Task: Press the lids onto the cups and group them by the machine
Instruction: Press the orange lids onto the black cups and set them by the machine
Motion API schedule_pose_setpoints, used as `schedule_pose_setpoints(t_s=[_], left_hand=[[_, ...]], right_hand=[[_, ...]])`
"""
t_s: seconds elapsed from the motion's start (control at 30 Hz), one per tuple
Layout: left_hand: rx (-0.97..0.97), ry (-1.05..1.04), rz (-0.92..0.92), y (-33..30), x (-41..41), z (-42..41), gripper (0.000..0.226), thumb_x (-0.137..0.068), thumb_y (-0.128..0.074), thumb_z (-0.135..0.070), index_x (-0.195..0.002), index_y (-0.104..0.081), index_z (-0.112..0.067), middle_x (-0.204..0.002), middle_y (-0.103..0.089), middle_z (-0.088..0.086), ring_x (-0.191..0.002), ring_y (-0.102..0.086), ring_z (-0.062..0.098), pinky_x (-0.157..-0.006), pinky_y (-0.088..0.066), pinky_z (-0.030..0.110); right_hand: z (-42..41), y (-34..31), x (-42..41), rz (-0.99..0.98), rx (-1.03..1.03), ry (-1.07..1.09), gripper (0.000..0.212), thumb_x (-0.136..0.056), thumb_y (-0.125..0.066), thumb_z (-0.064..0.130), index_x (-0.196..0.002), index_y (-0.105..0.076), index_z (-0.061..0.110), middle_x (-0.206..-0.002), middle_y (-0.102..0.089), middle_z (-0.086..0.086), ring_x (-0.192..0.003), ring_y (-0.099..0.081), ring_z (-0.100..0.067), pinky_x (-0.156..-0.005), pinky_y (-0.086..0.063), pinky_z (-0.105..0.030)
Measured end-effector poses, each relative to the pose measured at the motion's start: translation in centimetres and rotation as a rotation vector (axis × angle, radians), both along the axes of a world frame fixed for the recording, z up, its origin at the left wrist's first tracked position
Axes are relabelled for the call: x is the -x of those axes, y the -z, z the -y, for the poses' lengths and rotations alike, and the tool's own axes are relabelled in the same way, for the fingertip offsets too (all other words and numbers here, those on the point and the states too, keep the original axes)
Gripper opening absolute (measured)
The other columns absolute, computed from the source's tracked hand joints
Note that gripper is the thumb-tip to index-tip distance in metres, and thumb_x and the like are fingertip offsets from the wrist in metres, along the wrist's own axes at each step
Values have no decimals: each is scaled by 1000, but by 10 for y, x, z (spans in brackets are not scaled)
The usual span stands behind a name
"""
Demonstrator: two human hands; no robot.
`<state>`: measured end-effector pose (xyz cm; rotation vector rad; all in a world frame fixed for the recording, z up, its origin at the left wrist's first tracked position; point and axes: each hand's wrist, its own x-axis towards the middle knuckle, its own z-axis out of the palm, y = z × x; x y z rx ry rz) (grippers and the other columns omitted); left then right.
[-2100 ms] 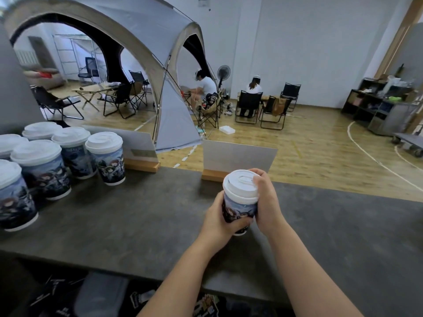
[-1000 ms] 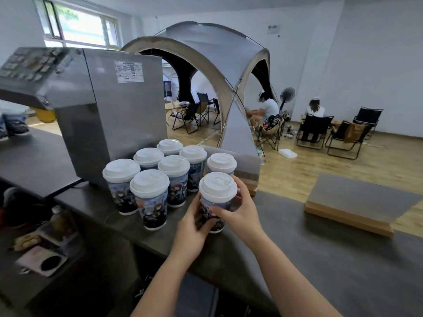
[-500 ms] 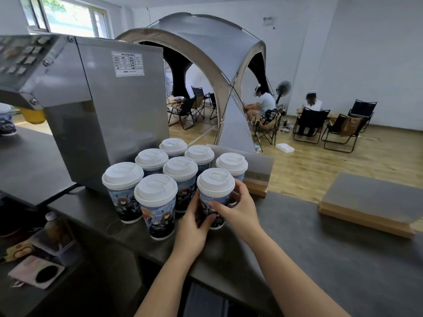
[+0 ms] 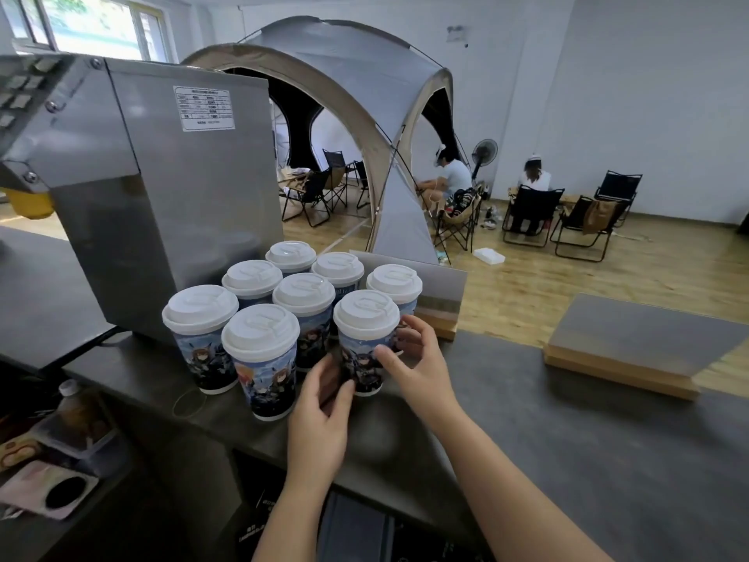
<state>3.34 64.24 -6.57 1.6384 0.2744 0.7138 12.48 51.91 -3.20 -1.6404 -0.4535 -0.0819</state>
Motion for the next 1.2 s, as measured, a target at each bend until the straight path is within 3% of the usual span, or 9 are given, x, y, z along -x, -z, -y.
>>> schedule_pose_setpoints(t_s=[0.1,0.27,0.4,0.47,0.63,0.83,0.93,1.07,1.2], left_hand=[[-23,-92,34,0,18,15,22,-96,-58,-14,-107,-64,-32,-106,-73,-4,-100,-67,-1,-83,-45,5],[7,-16,64,-12,15,53,15,-95,-56,-37,-99,-68,-30,-92,-75,-5,-92,-69,9,-87,-51,27],[58,129,42,-13,-4,119,21,-101,-49,-8,-97,-66,-18,-89,-71,11,-73,-64,-7,-73,-47,5],[83,233,19,-9,-15,163,26,-102,-46,-7,-94,-66,-22,-87,-70,12,-70,-65,-4,-70,-50,7],[64,510,-17,-15,-33,284,25,-104,-44,-13,-98,-67,-20,-88,-72,8,-79,-68,11,-72,-53,12],[35,735,-4,-35,-37,442,26,-104,-44,-14,-95,-67,-23,-88,-71,5,-82,-65,15,-73,-51,14],[22,837,-45,-38,-32,526,24,-104,-45,-17,-99,-68,-22,-91,-73,3,-86,-67,14,-78,-50,23],[-1,957,-84,-42,-22,647,24,-103,-46,-19,-98,-69,-26,-90,-73,-3,-86,-67,5,-79,-50,24],[-19,1028,-125,-46,-15,758,22,-102,-48,-23,-100,-68,-31,-97,-71,-12,-97,-65,3,-87,-51,26]], right_hand=[[33,3,6,-27,-75,34,22,-93,-59,35,-114,-58,32,-106,-66,2,-98,-63,-10,-84,-48,-27],[121,-6,22,-39,-118,167,20,-101,-47,22,-98,-67,22,-87,-69,2,-84,-65,-9,-74,-49,-21],[207,-16,37,-19,-161,359,24,-102,-46,13,-93,-68,14,-83,-68,-5,-76,-62,-6,-70,-47,-14],[256,-18,45,-11,-176,462,24,-102,-45,11,-93,-67,11,-80,-68,-6,-73,-62,-6,-68,-46,-13],[384,-23,77,16,-171,706,25,-102,-45,14,-94,-68,11,-83,-68,-8,-72,-63,-7,-67,-47,-14],[531,-25,127,35,-184,964,25,-102,-45,16,-95,-68,16,-90,-70,-8,-79,-64,-9,-69,-49,-15],[601,-25,148,33,-173,1102,24,-102,-45,17,-96,-68,19,-92,-70,-1,-83,-64,-6,-73,-50,-16],[691,-20,166,23,-195,1323,21,-100,-47,18,-96,-66,23,-97,-67,6,-92,-63,-8,-84,-51,-27],[765,-9,171,-44,-247,1466,13,-98,-49,21,-104,-59,27,-105,-63,4,-94,-58,-8,-83,-47,-31]])
